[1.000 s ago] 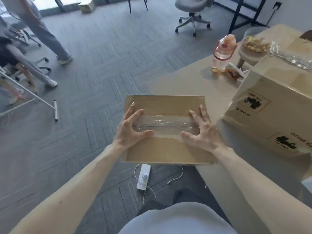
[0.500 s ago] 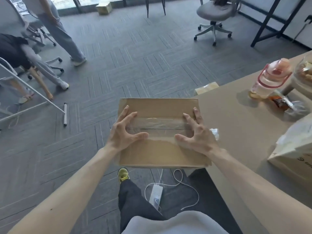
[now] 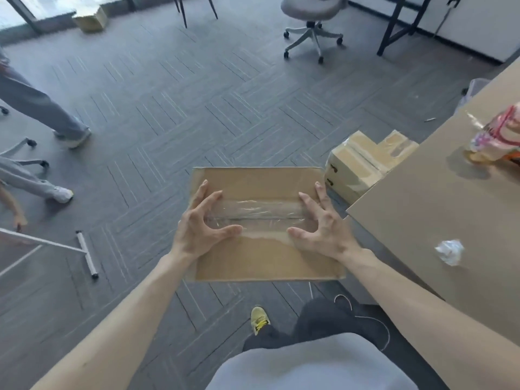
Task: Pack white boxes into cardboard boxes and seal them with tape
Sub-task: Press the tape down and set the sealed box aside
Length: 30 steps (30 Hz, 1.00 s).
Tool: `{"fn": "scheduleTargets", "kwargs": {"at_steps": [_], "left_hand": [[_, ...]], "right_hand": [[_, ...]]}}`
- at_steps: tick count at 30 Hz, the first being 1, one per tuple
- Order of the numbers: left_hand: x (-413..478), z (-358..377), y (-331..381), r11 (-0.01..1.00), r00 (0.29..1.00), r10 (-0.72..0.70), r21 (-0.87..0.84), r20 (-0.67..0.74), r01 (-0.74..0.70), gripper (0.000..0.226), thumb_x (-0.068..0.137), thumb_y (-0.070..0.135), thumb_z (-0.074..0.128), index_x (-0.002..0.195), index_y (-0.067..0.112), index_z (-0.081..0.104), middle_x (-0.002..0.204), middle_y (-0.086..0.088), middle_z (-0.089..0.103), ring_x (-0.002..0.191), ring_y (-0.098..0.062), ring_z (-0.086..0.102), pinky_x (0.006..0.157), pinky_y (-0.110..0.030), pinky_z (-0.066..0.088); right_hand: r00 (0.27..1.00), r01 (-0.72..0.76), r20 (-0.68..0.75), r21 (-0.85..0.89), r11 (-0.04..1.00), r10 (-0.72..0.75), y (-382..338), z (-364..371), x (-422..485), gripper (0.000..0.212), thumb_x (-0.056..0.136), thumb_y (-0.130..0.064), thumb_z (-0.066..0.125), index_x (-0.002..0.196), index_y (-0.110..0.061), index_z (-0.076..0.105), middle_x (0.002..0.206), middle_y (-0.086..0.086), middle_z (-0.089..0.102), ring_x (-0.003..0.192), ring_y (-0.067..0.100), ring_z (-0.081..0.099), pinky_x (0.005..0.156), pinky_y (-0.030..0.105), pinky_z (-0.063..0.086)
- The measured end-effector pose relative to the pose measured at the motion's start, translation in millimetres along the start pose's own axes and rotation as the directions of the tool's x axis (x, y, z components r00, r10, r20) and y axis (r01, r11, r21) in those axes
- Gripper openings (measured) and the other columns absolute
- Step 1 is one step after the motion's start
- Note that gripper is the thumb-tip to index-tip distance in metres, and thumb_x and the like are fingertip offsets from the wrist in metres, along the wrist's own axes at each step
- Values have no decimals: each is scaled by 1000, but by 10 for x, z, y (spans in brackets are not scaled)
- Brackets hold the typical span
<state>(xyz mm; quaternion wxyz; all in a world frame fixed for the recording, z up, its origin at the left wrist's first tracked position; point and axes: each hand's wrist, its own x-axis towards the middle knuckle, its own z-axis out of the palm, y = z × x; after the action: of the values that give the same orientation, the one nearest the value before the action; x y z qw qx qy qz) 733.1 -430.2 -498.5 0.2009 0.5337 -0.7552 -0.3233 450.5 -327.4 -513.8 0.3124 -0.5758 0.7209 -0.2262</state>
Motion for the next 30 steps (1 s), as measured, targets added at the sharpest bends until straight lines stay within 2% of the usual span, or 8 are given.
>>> {"fn": "scheduleTargets", "kwargs": {"at_steps": [3,6,10,14,19,26,28,30], "left_hand": [[390,-161,-95,999,999,34,2,37,-34,102,51,66,82,143,35,49,160,28,12,137,10,22,111,-27,29],[826,-213,-131,997,993,70,16,94,-72,104,51,69,80,144,36,48,160,28,12,139,1,31,113,-35,36],[1490,-170,-26,988,977,148,25,151,-153,98,53,63,85,141,36,51,161,23,14,137,6,25,116,-35,31],[2111,-69,157,972,954,217,43,206,-231,95,57,56,88,141,38,50,162,21,14,134,10,22,111,-28,25],[2999,161,452,949,919,281,65,276,-310,93,58,52,89,141,36,51,163,17,16,133,9,21,107,-23,23],[4394,718,978,919,860,358,28,362,-394,96,53,57,87,140,36,52,161,22,16,135,11,23,107,-19,24],[4749,917,1121,907,833,384,6,398,-421,98,52,60,85,141,34,52,160,24,15,135,12,24,104,-11,25],[5003,1118,1197,904,812,387,-4,437,-429,99,54,58,86,142,31,52,161,21,16,132,18,23,96,4,22]], "right_hand": [[998,-49,-35,33,998,51,-153,36,273,88,77,-60,70,151,-39,27,160,-22,-13,146,15,25,108,46,40],[991,-100,-82,32,995,102,-211,15,536,88,77,-59,70,151,-38,28,161,-19,-12,145,17,28,107,45,40],[978,-138,-147,84,987,149,-144,-107,887,89,77,-58,72,152,-35,28,161,-18,-13,147,16,21,108,45,37],[957,-171,-213,122,978,195,-44,-274,1219,90,78,-56,72,152,-32,28,162,-15,-13,147,14,19,110,43,35],[927,-213,-276,168,962,253,235,-567,1799,91,77,-60,71,152,-30,29,162,-12,-12,148,18,19,109,51,36],[863,-273,-371,228,934,343,770,-1116,2673,89,78,-56,72,152,-30,30,162,-11,-12,146,19,24,103,43,42],[842,-294,-390,246,924,372,936,-1280,2882,89,78,-55,72,152,-32,28,162,-12,-13,146,19,24,103,42,42],[826,-332,-386,257,908,411,1088,-1368,3030,90,78,-54,73,152,-32,28,163,-11,-13,146,19,24,104,41,41]]}}
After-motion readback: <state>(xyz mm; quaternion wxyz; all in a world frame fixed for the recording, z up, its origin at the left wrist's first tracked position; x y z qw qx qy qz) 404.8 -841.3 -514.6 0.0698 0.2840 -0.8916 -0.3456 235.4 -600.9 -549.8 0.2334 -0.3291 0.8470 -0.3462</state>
